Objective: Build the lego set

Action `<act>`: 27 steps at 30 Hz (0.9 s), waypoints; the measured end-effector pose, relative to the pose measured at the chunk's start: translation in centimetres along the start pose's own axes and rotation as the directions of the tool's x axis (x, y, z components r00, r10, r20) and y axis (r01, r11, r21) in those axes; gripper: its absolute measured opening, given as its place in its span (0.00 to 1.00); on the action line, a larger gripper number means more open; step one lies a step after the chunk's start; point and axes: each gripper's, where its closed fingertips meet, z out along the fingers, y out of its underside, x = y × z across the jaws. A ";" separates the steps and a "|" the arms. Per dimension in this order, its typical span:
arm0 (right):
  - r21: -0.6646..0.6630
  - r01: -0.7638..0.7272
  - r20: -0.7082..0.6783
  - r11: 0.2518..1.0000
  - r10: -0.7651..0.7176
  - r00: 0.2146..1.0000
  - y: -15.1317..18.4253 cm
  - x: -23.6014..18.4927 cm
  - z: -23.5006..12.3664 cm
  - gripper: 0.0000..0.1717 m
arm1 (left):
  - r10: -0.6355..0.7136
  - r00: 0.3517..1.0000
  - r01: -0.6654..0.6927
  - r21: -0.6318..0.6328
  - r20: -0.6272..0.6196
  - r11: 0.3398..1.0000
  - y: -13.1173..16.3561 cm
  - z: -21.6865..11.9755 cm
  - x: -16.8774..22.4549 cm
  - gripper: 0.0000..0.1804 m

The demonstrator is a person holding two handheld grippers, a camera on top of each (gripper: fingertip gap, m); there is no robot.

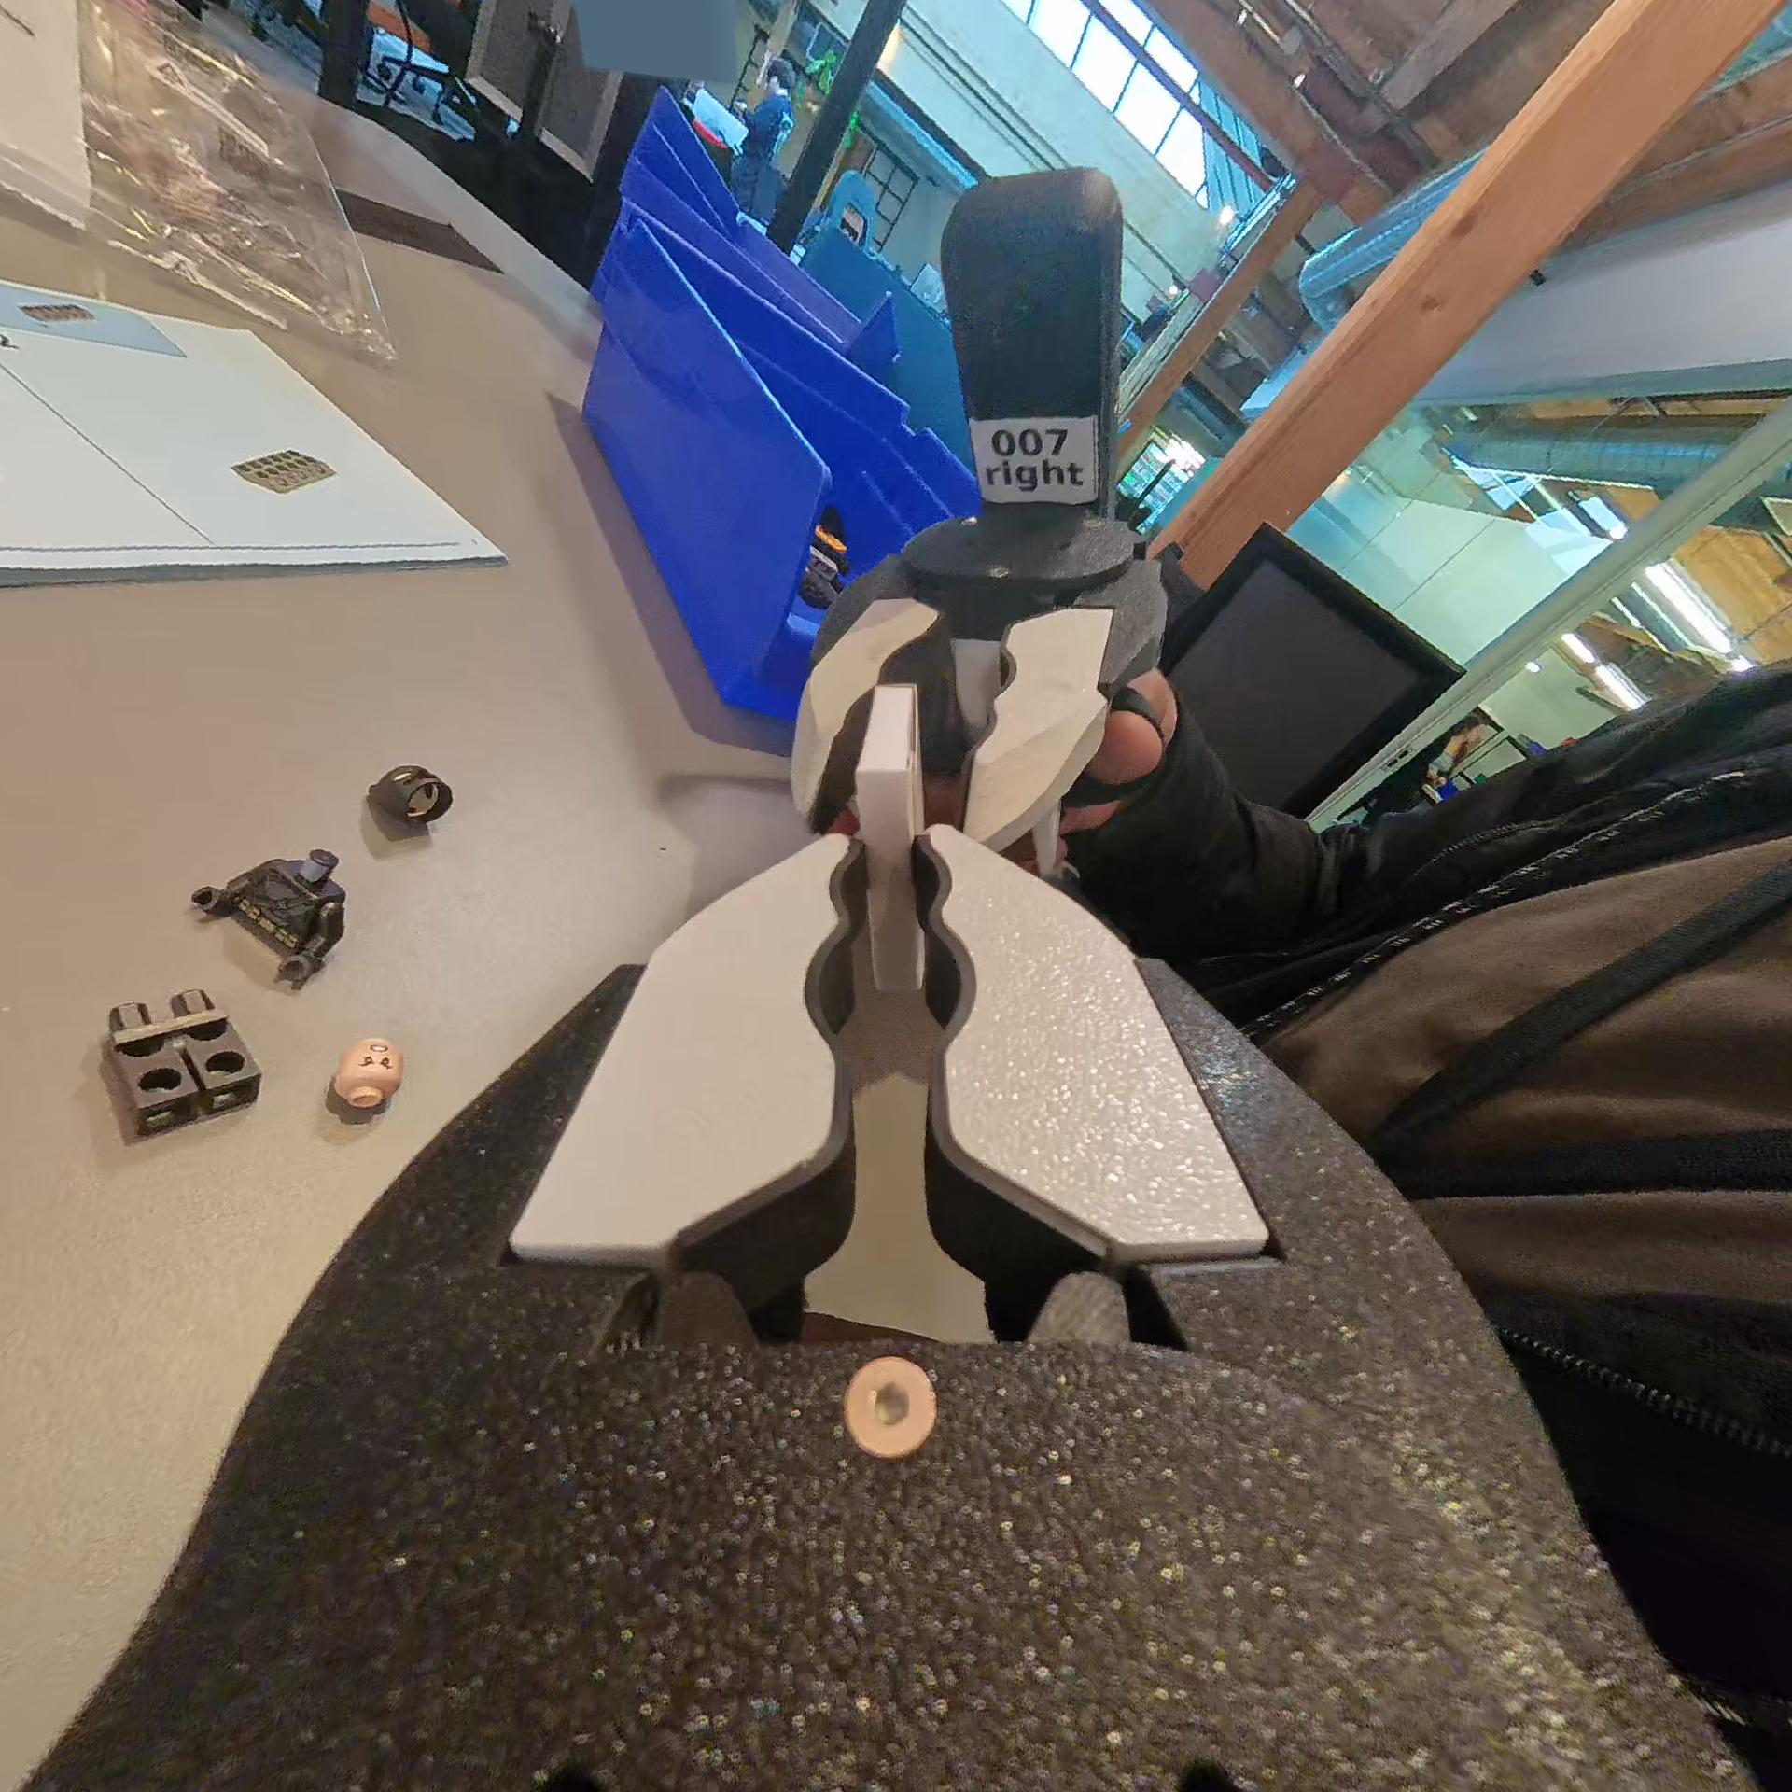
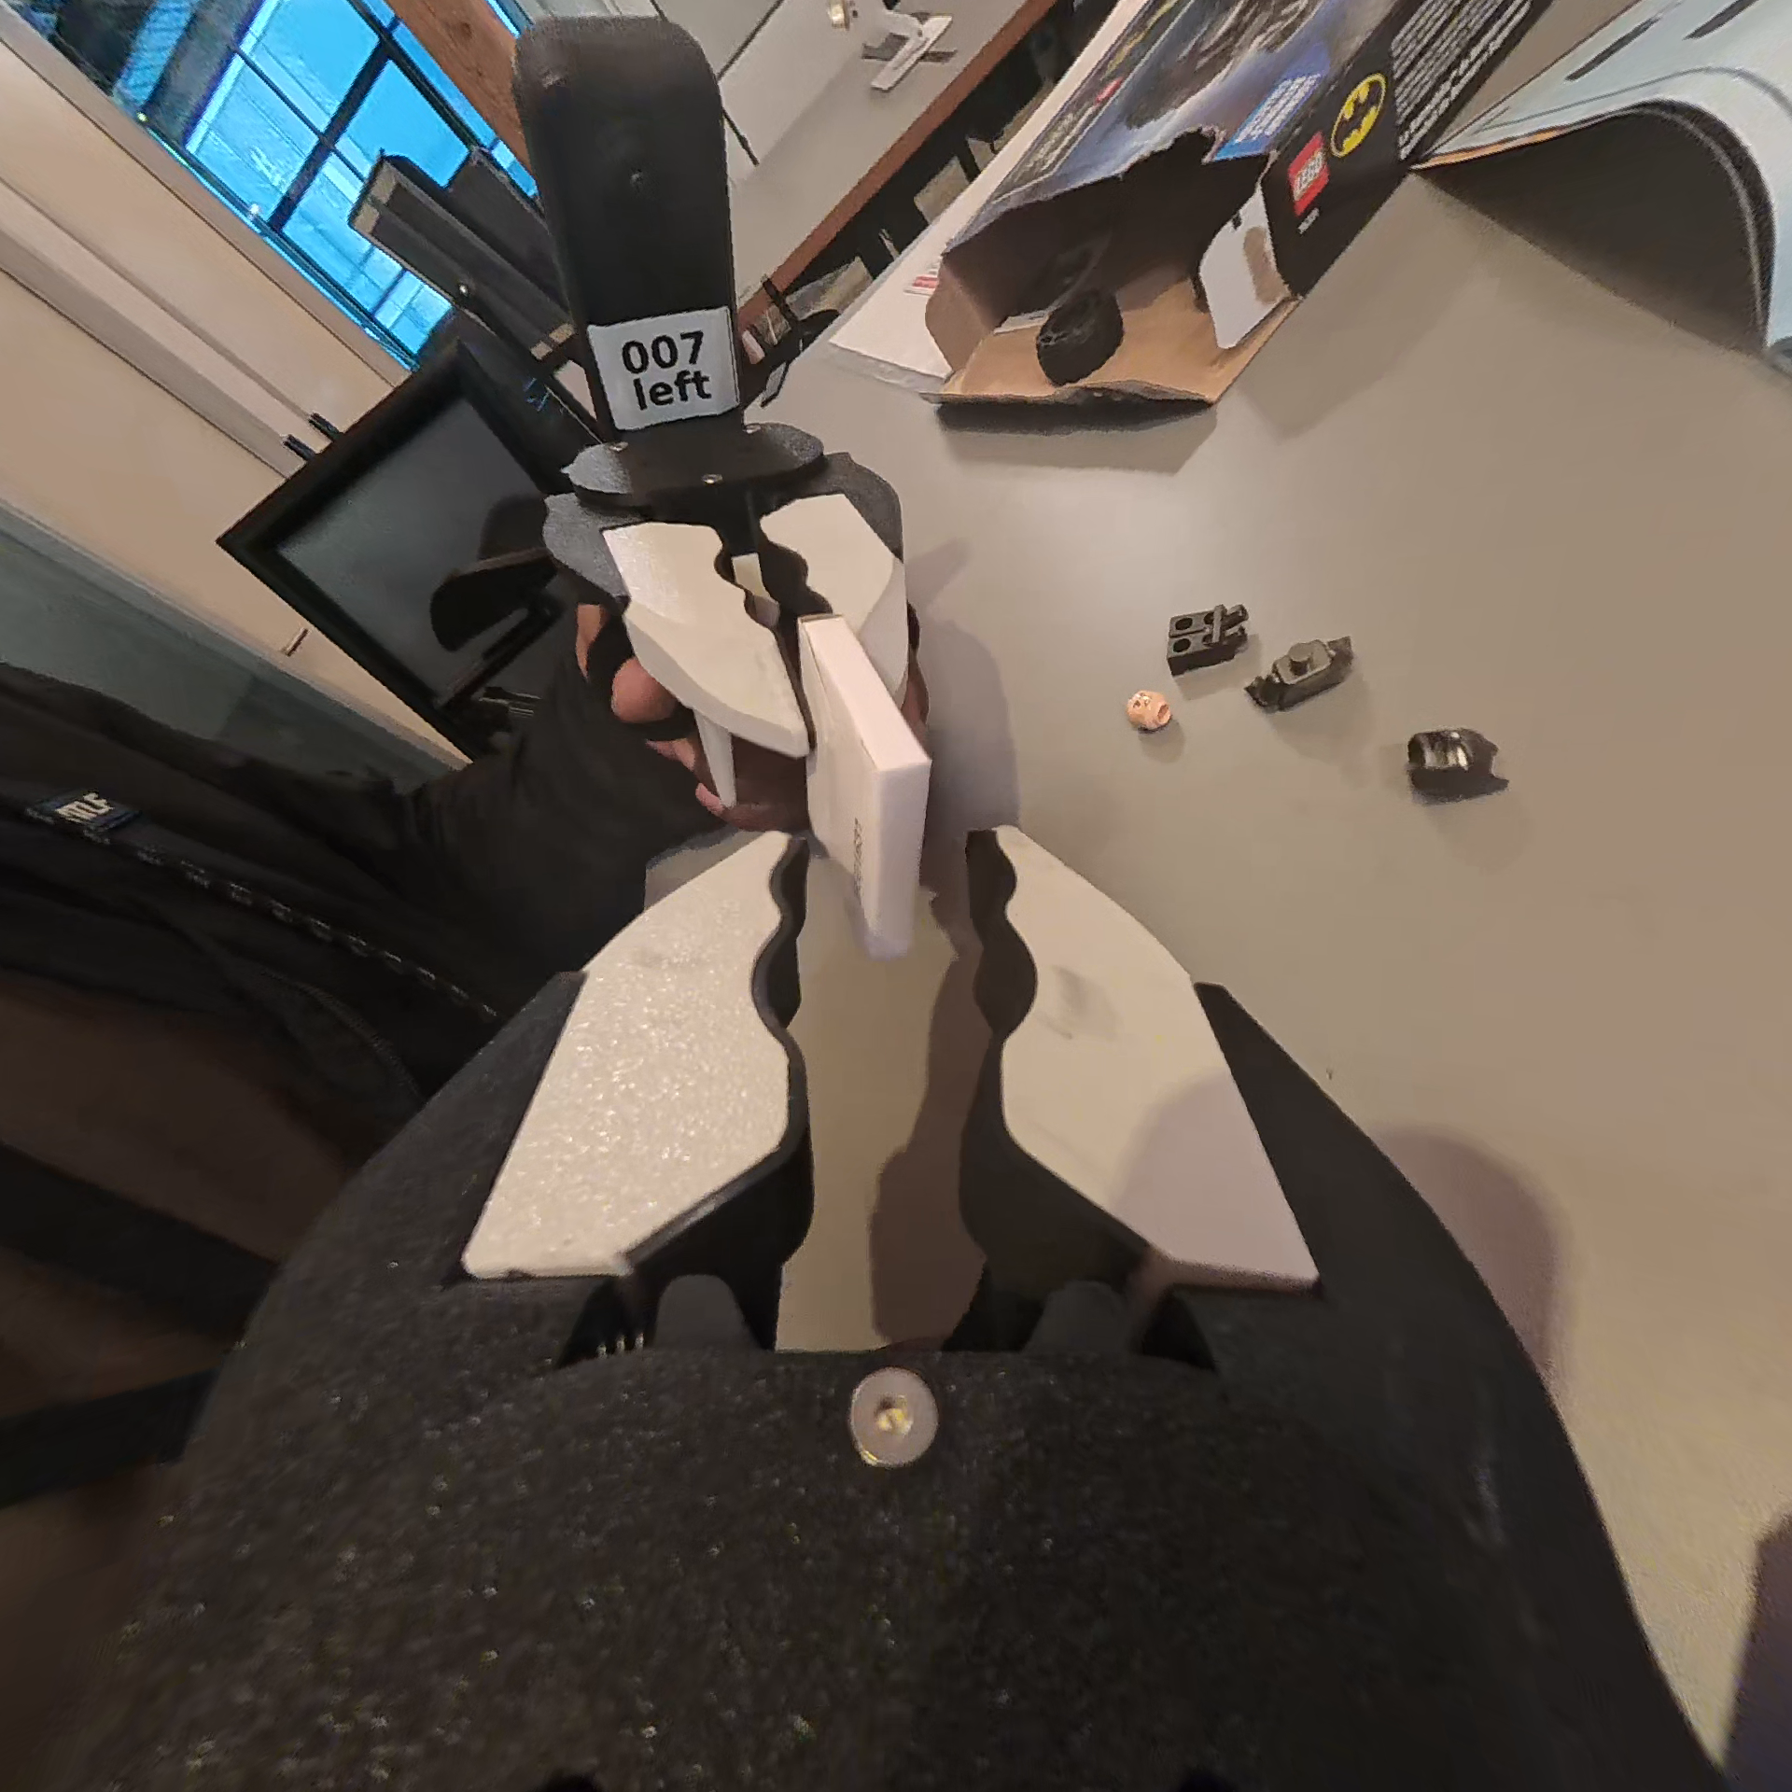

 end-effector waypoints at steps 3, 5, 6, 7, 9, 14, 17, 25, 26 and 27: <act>0.031 0.008 -0.001 0.999 -0.008 1.000 -0.4 0.1 0.3 0.13 | 0.000 1.000 0.000 -0.009 0.004 1.000 0.2 0.1 -0.1 0.05; 0.045 0.011 0.010 0.999 -0.011 1.000 -0.5 0.1 0.3 0.10 | -0.006 1.000 0.006 -0.007 0.009 1.000 0.1 0.1 -0.2 0.05; 0.050 0.013 0.017 0.999 -0.014 1.000 -0.6 0.1 0.3 0.09 | -0.009 1.000 0.009 -0.007 0.009 1.000 0.1 0.1 -0.2 0.05; 0.054 0.016 0.024 0.998 -0.017 1.000 -0.6 0.0 0.2 0.08 | -0.013 1.000 0.013 -0.009 0.009 1.000 0.1 0.1 -0.3 0.05; 0.050 0.015 0.053 0.999 -0.018 0.998 -0.5 -0.3 0.1 0.07 | -0.018 1.000 0.018 -0.019 -0.008 1.000 0.3 0.1 -0.1 0.05; 0.042 0.002 0.140 0.999 -0.008 0.990 -0.3 -1.2 -0.2 0.06 | -0.020 0.998 0.018 -0.036 -0.061 0.999 0.4 0.0 0.6 0.05; 0.038 -0.011 0.195 0.999 0.004 0.981 -0.2 -1.8 -0.3 0.06 | -0.025 0.995 0.021 -0.041 -0.098 0.999 0.4 0.0 1.0 0.05; 0.035 -0.036 0.302 0.999 0.024 0.953 0.0 -2.8 -0.6 0.06 | -0.041 0.982 0.030 -0.061 -0.187 0.998 0.6 -0.2 2.0 0.04; 0.036 -0.037 0.304 0.999 0.024 0.952 0.0 -2.8 -0.6 0.06 | -0.043 0.981 0.031 -0.063 -0.191 0.998 0.6 -0.2 2.1 0.04; 0.038 -0.035 0.303 0.999 0.022 0.953 0.0 -2.8 -0.6 0.06 | -0.044 0.980 0.032 -0.063 -0.192 0.997 0.6 -0.2 2.1 0.04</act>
